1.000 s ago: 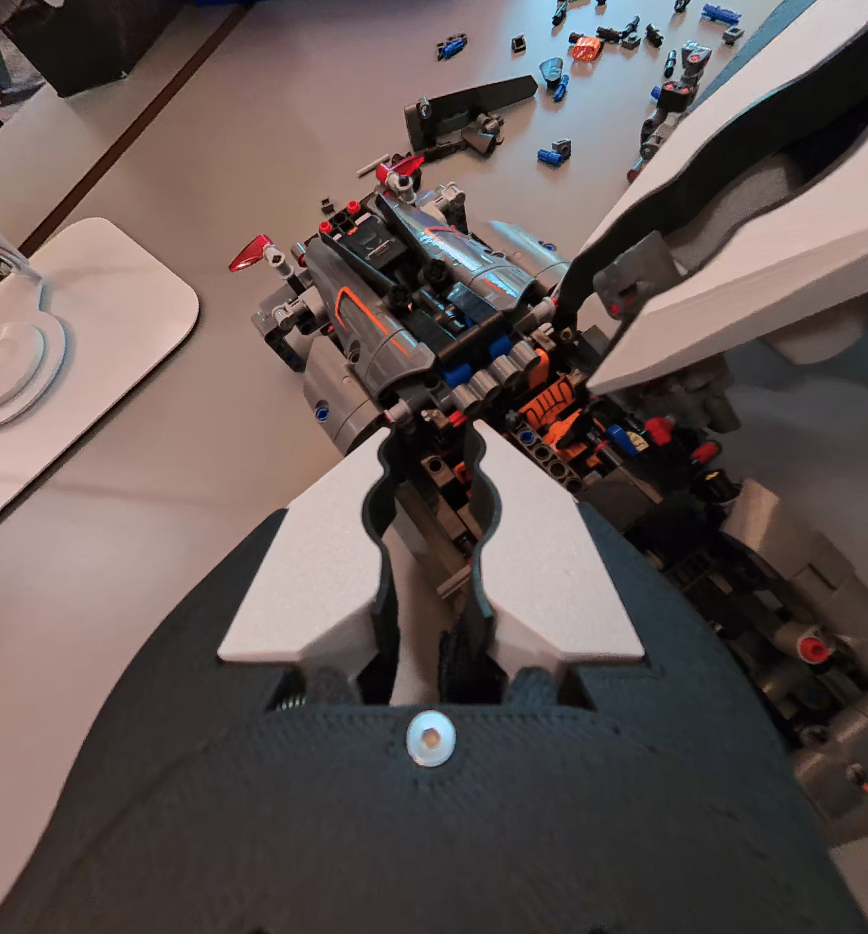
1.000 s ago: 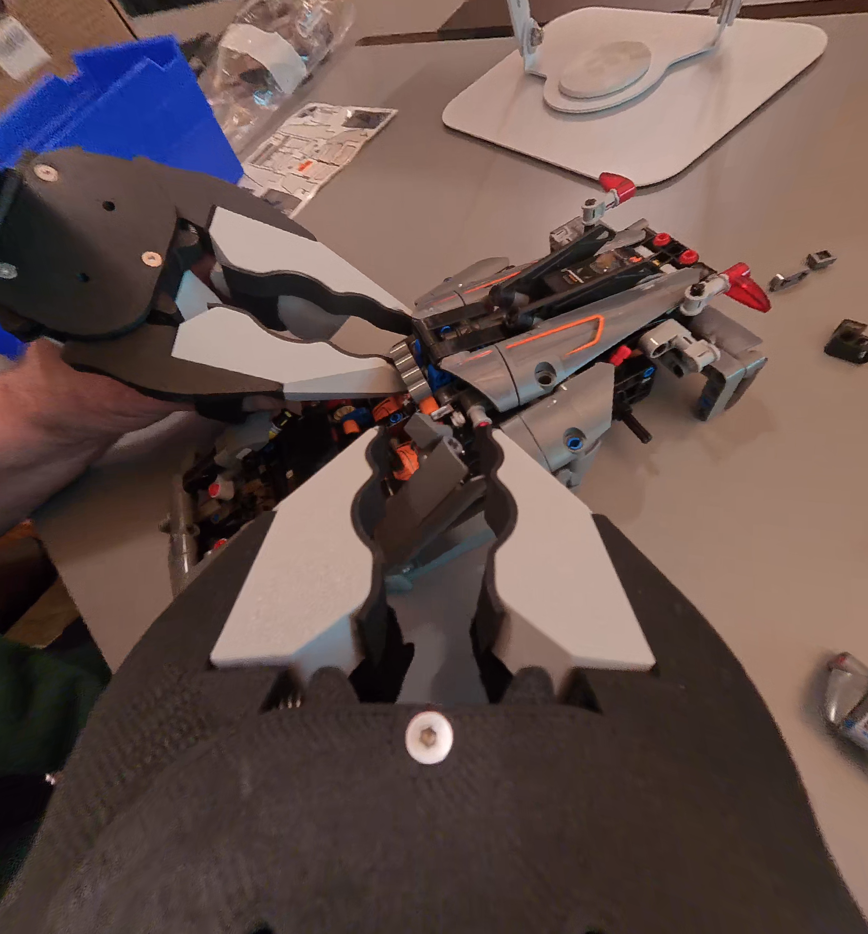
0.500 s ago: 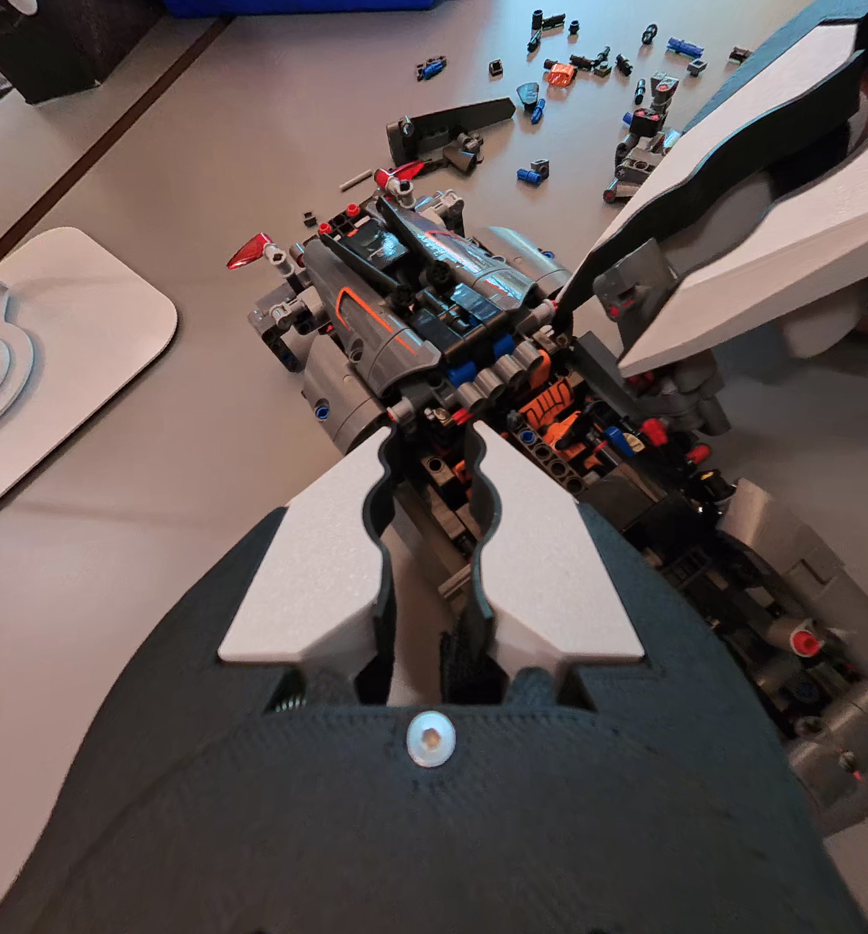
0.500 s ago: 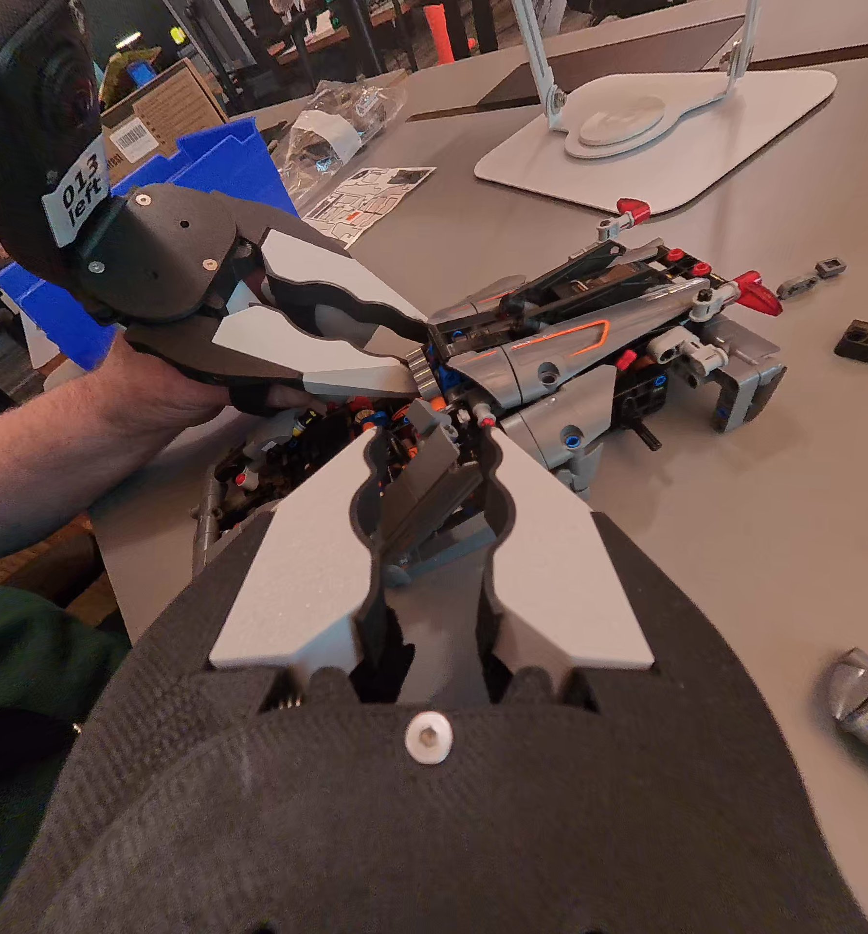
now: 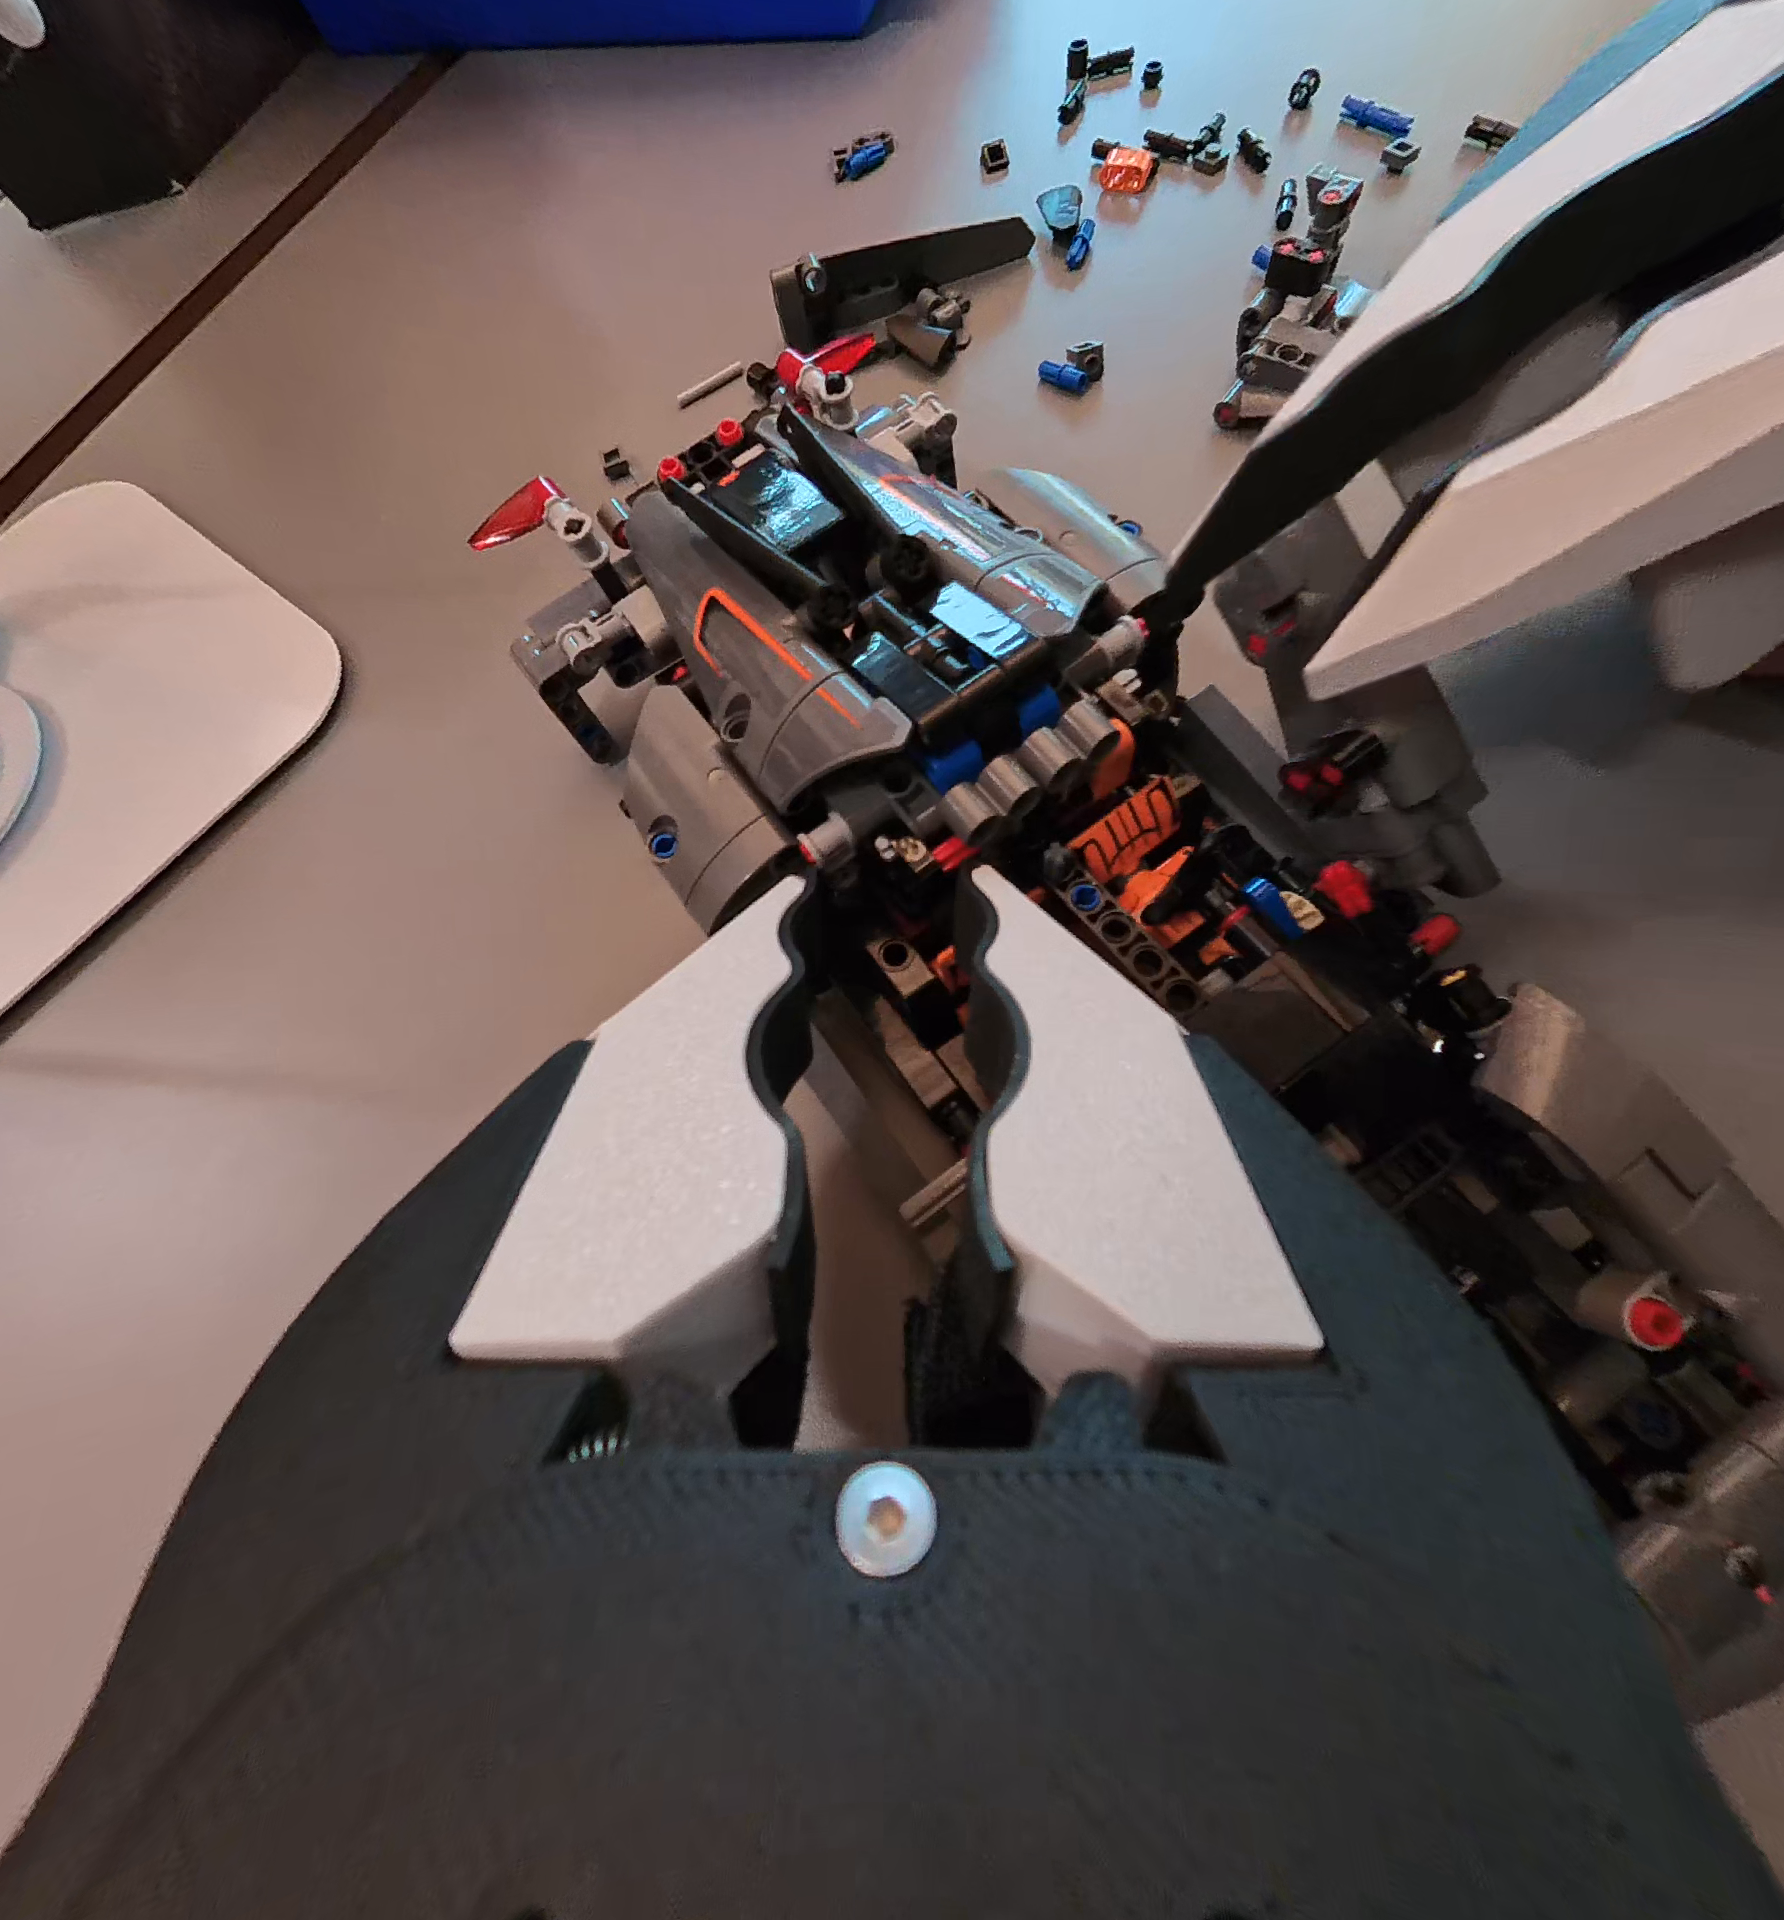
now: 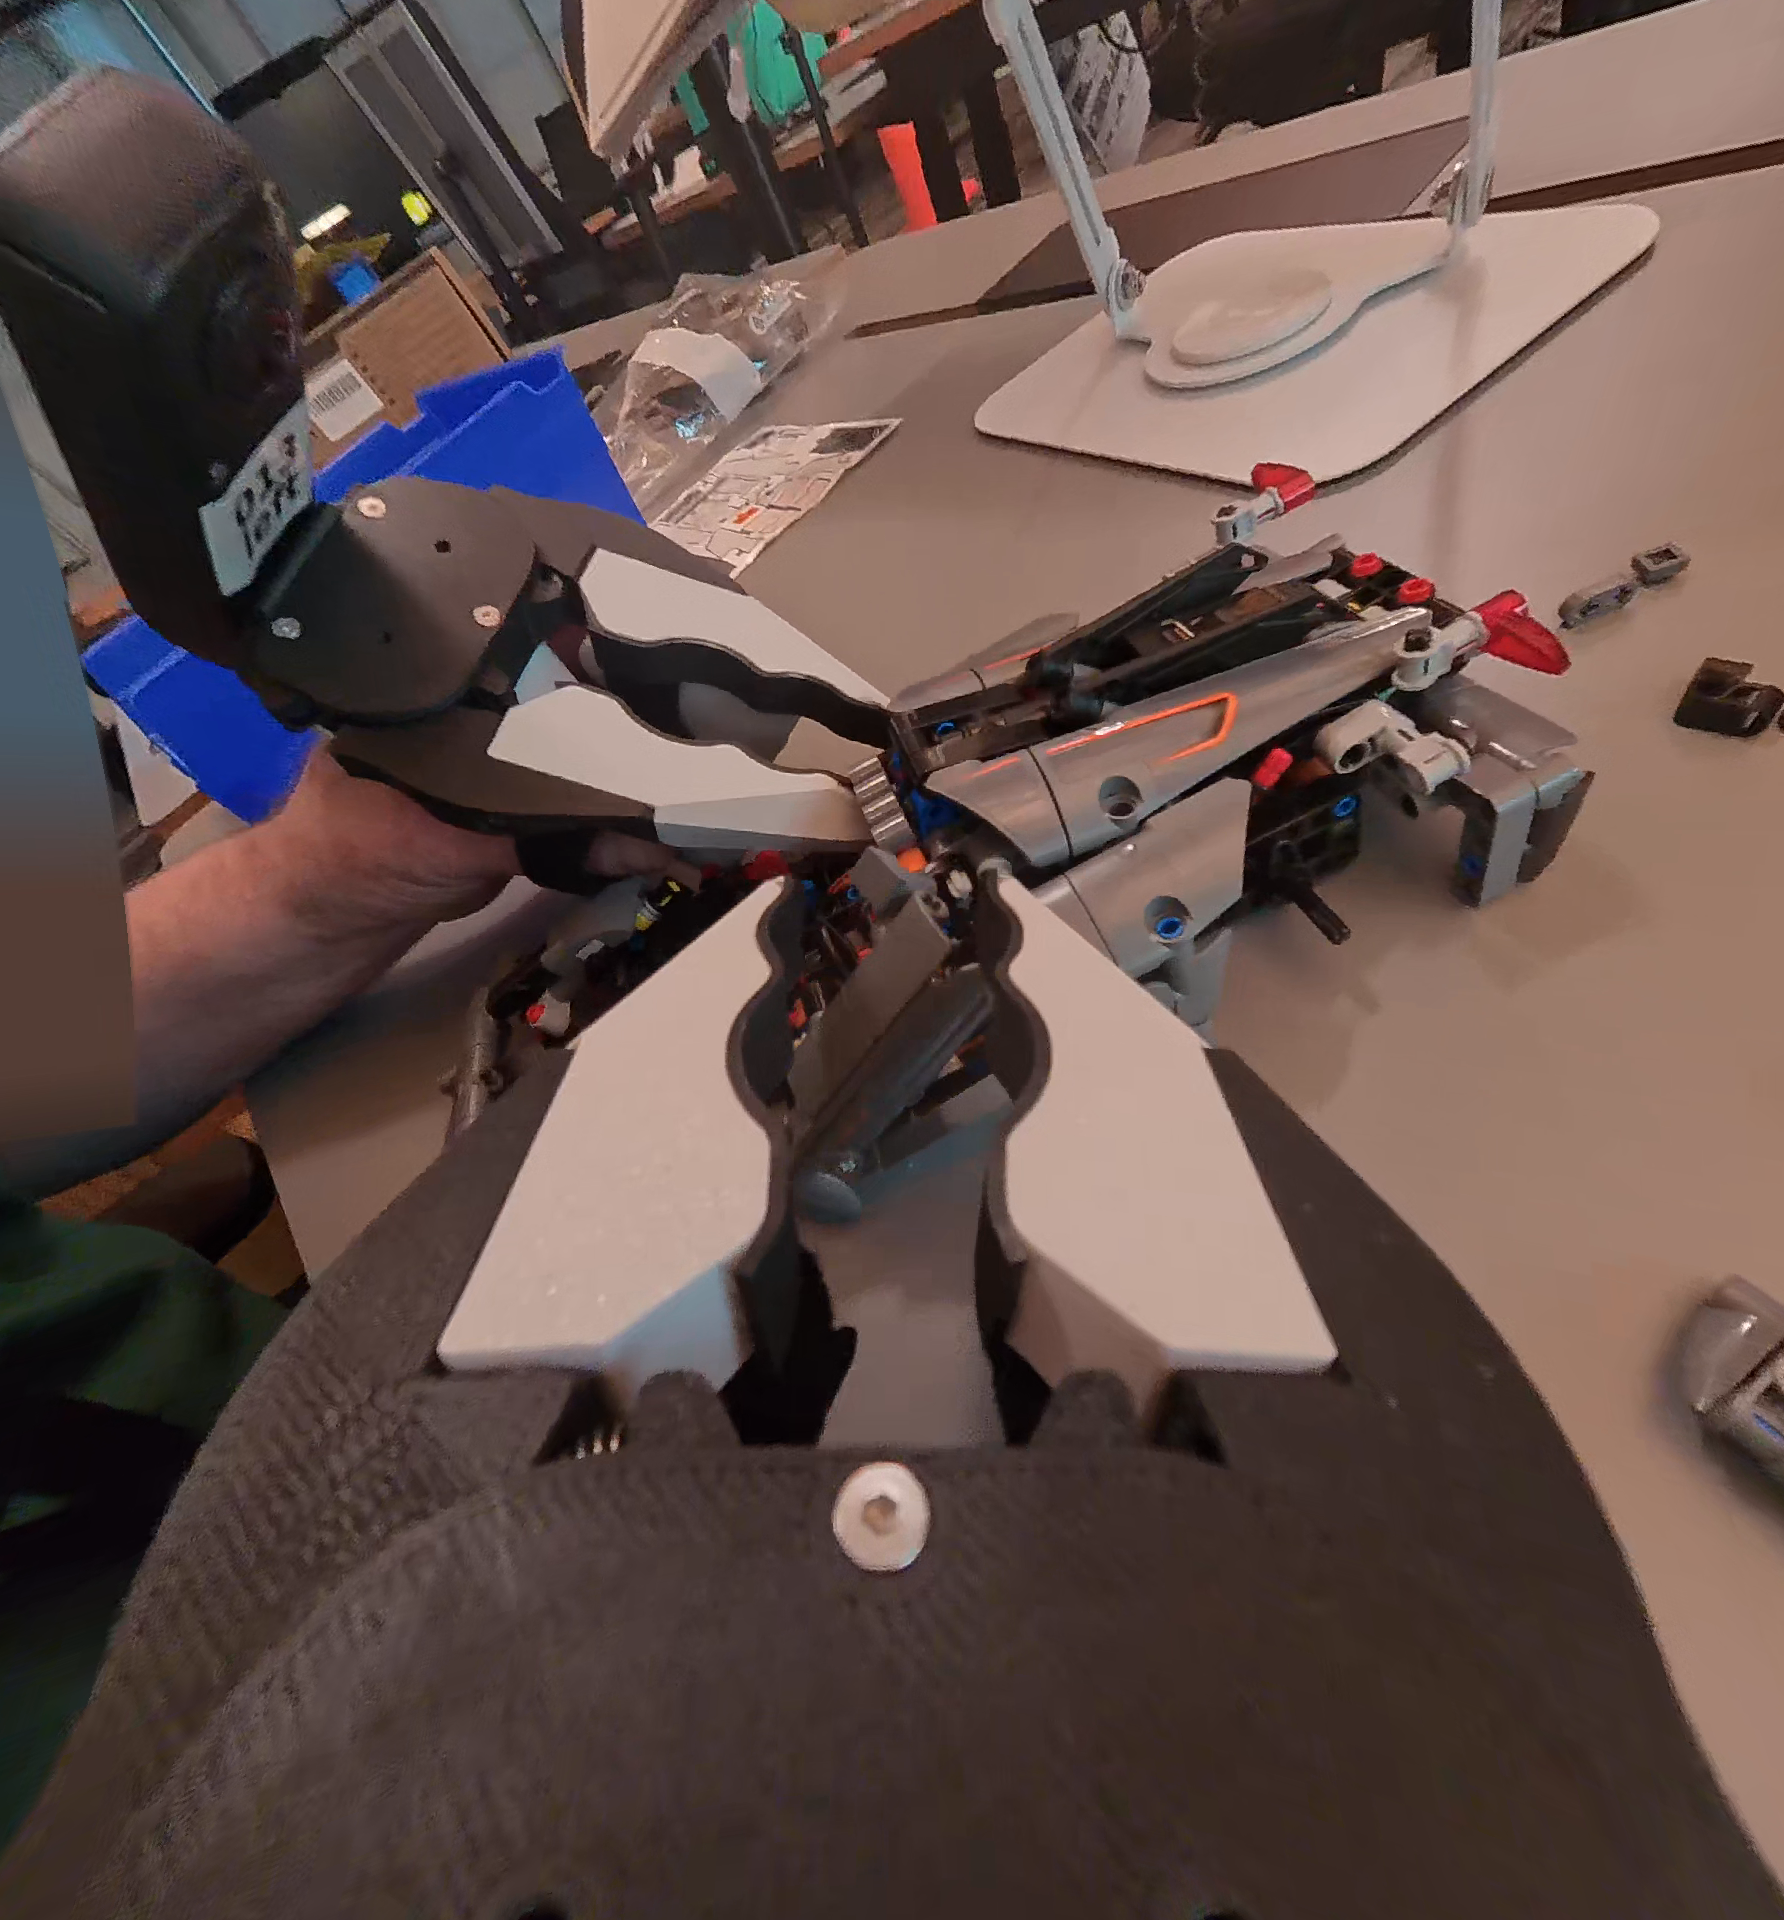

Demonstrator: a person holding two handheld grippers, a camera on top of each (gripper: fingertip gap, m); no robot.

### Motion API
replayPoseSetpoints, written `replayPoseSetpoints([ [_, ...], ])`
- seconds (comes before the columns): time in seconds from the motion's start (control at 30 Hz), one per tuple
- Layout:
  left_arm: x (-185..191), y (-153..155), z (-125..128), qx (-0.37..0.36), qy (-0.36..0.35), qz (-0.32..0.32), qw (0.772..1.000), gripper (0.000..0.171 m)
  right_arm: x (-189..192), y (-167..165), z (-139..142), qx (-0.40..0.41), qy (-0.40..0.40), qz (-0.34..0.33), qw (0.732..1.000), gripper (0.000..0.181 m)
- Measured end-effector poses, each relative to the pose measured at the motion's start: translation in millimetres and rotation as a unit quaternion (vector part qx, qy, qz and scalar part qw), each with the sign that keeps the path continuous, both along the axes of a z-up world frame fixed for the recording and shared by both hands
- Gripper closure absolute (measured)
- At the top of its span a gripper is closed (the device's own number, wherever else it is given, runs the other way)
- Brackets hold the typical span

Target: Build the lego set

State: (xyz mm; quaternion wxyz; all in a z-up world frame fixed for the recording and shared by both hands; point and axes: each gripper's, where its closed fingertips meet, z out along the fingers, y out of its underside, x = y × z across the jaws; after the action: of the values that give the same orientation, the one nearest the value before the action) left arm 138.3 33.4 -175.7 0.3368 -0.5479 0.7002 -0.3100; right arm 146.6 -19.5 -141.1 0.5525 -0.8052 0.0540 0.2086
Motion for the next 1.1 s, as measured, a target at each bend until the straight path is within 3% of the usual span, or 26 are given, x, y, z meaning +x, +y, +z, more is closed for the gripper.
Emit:
replayPoseSetpoints([
  [0.53,0.4,-0.6,-0.4,-0.007,0.0,0.0,1.0,0.149,-1.2,3.6,-8.9,-0.019,0.007,-0.008,1.0,0.146],
  [1.1,0.9,-0.1,-1.0,0.013,-0.002,0.004,1.0,0.15,4.0,7.2,-8.1,-0.016,0.012,-0.025,0.999,0.159],
])
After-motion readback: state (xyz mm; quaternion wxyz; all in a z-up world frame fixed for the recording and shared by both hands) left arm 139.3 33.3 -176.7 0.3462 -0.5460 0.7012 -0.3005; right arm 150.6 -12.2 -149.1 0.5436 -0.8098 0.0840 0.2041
